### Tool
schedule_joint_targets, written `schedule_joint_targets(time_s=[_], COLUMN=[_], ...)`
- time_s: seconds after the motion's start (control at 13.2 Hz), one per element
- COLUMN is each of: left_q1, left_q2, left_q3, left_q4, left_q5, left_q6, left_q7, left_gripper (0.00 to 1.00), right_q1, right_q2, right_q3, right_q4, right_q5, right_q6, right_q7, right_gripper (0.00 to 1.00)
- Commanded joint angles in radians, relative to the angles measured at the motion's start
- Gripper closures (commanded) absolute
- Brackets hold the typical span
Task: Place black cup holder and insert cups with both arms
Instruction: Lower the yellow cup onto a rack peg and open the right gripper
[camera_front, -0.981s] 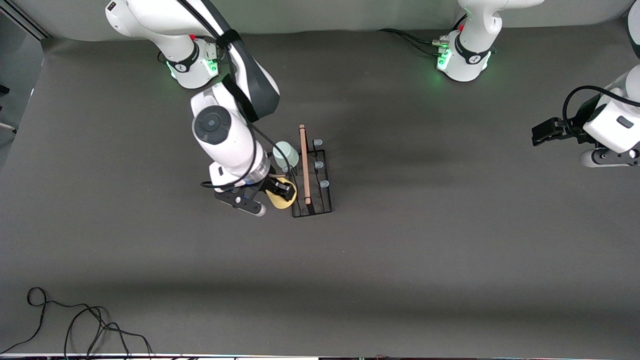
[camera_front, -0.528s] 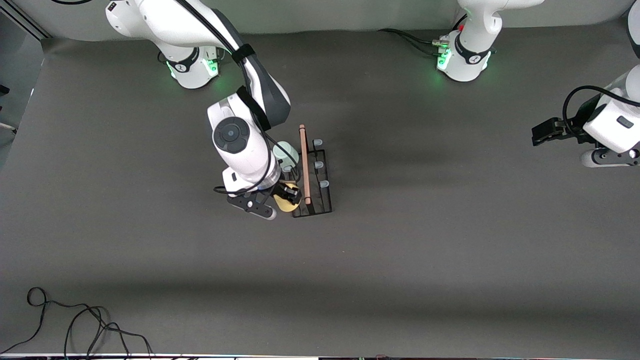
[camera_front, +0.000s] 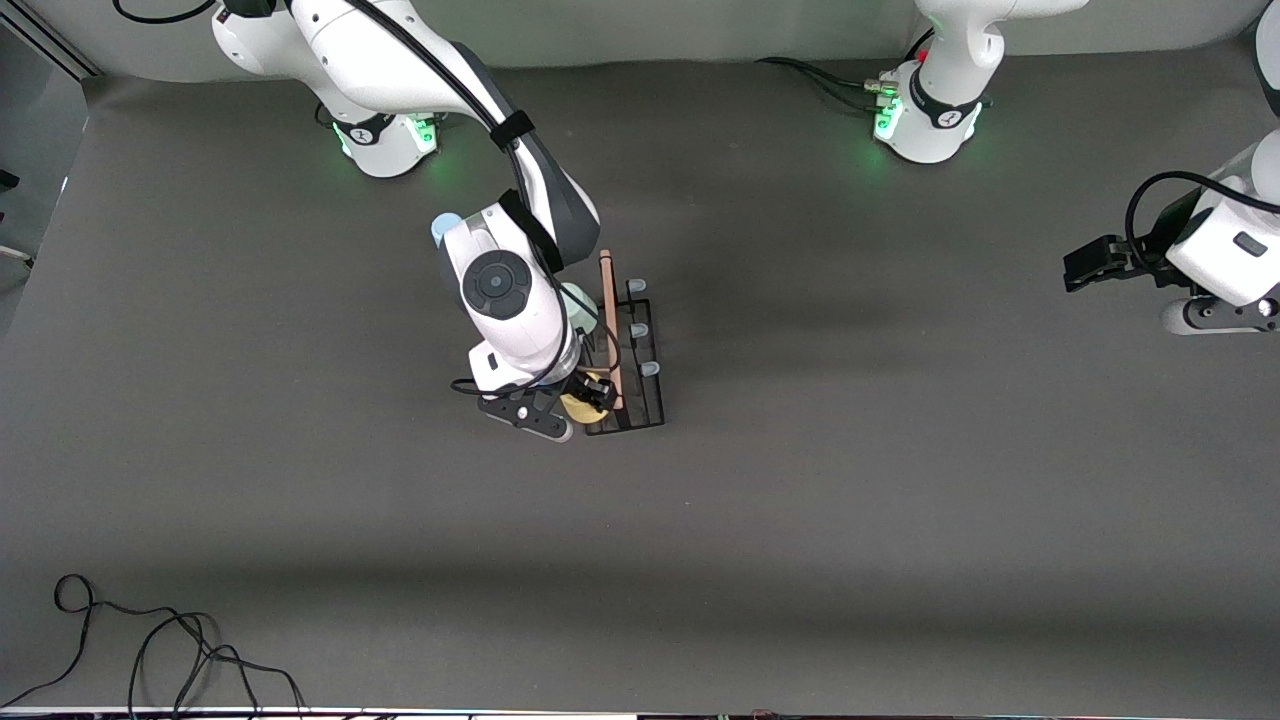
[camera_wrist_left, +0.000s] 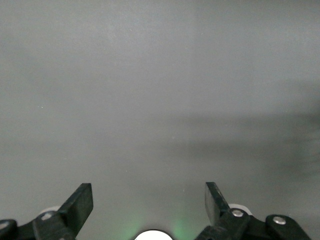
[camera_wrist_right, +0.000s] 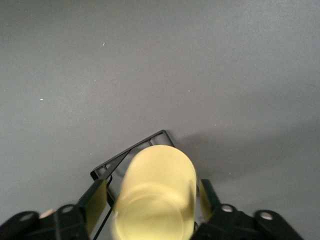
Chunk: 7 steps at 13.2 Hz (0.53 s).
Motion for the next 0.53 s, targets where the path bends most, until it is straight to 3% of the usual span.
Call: schedule_joint_targets(time_s=[0.0,0.15,0.3,0.45], left_q1=[-0.013,-0.014,-0.013,-0.014], left_q2=[-0.004,-0.002,-0.002,-0.001], left_q3=[0.01,0.009,0.009,0.009], left_q4=[-0.004,-0.004,-0.004,-0.004], left_q5=[0.012,0.012,0.012,0.012], left_q6=[0.007,0.008,0.008,0.008], left_q7=[0.011,0.011,0.011,0.011], left_gripper=[0.0,0.0,0.0,0.0], right_q1=[0.002,-0.001,-0.022,-0.025], right_q2=[-0.054,-0.131,-0.215,-0.304], right_q3=[-0.022,-0.066,-0.131,-0.236], right_q4=[0.022,0.059,0.099,0.107], right_q5=[-0.022,-0.107,-0.12,-0.119], right_q6=[-0.06,-0.209,-0.405,-0.574], right_q7=[0.006,-0.032,-0.185,-0.372], right_gripper=[0.0,0.0,0.0,0.0])
